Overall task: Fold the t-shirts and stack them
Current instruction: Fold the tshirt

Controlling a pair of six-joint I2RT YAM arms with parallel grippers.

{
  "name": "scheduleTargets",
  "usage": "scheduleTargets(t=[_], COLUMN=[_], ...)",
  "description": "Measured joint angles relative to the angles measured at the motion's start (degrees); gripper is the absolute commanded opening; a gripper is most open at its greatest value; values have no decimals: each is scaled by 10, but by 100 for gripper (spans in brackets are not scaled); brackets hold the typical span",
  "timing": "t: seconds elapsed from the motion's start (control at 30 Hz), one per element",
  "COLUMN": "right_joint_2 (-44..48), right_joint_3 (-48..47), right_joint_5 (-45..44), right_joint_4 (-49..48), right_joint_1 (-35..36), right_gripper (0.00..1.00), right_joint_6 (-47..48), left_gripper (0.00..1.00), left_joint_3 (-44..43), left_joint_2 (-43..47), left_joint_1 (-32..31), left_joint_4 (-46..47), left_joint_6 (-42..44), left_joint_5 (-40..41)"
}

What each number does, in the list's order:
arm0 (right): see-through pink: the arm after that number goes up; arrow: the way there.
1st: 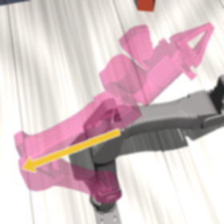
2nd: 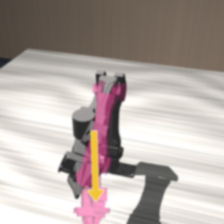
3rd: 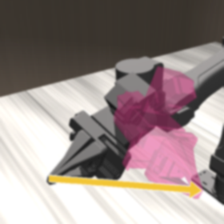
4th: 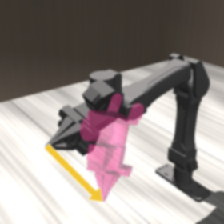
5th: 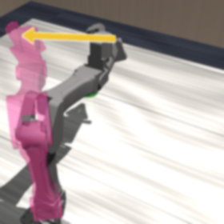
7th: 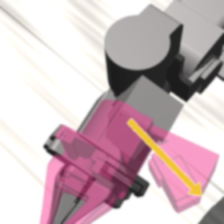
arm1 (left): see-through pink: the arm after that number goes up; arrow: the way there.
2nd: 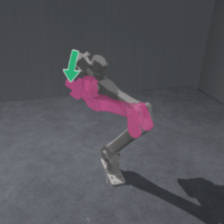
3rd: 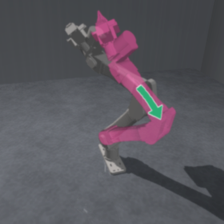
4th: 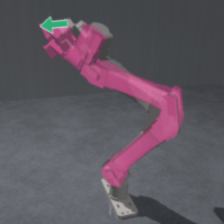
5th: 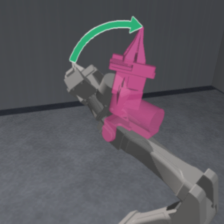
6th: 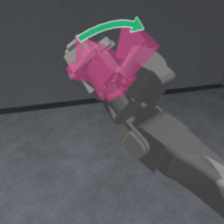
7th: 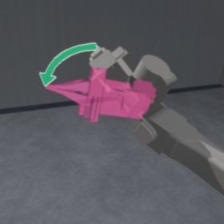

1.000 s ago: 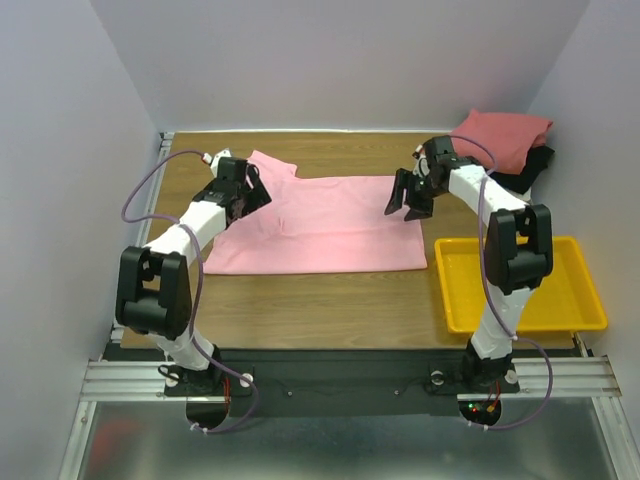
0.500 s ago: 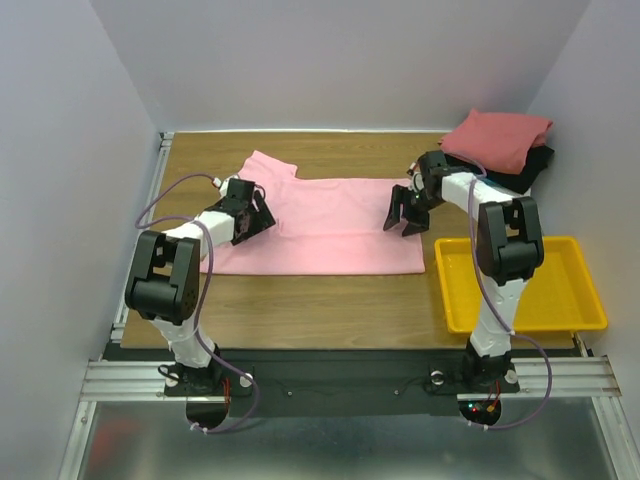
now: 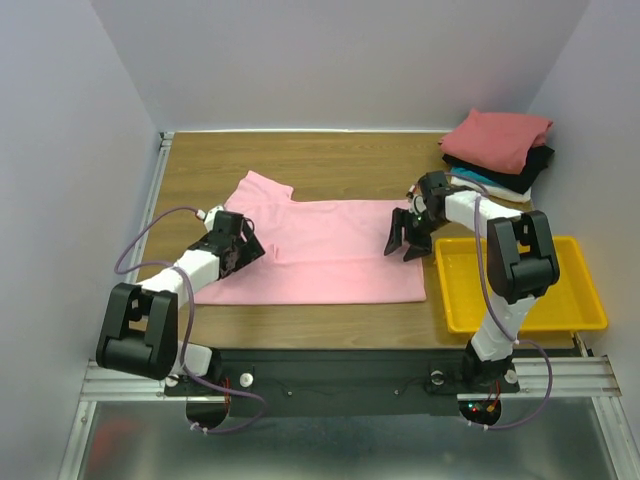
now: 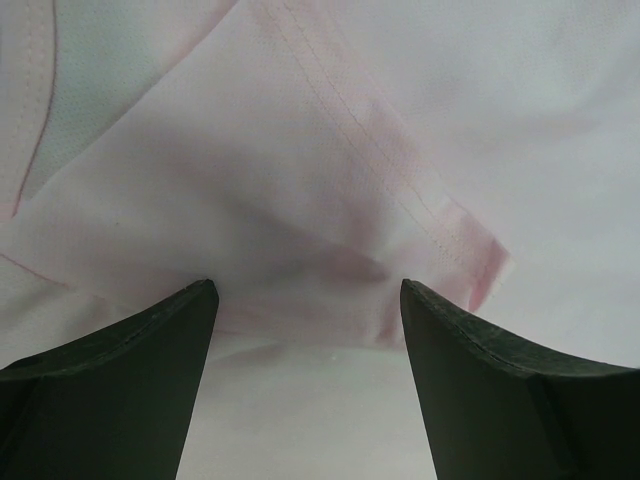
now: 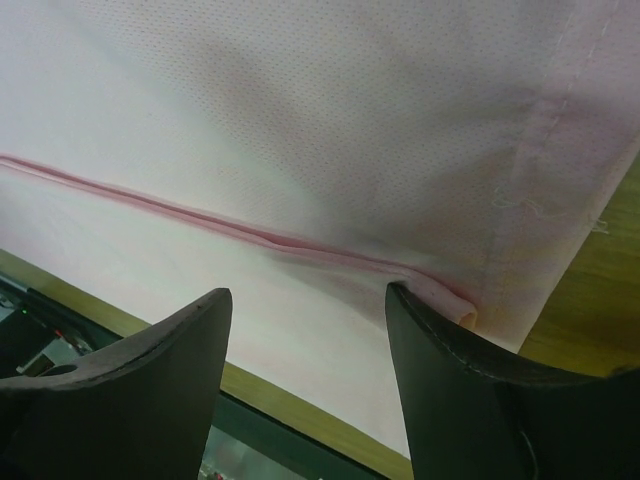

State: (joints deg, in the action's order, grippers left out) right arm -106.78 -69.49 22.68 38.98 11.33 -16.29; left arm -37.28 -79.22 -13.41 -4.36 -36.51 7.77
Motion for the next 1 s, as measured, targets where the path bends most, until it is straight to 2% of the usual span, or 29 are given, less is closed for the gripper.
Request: scheduleTargets(t=[0.23,0.37,0.53,0.7,1.0], right_joint_2=[8,6,-18,-103,-230], right_joint_3=[-12,-110,-261,-381,-430], right_joint_5=[-5,-31,-56,-105,-183], right_joint_4=[53,97,96,92,99], right_joint_1=[4,4,-12,-35,-49], right_gripper=[70,70,70,68,62], right_joint_6=[-1,-7,-11,-10,-5], left_gripper=[90,92,92,92,91], left_joint_3=[-21,-120,-251,-361,-496], left_joint_2=[37,35,9,-88,-258], left_joint_1=[0,0,0,4,15], left_joint_4=[-78,-126,-126,-131,-168], left_joint_6=[-3,8,34,67,106], left_joint_5=[14,32,45,47,17])
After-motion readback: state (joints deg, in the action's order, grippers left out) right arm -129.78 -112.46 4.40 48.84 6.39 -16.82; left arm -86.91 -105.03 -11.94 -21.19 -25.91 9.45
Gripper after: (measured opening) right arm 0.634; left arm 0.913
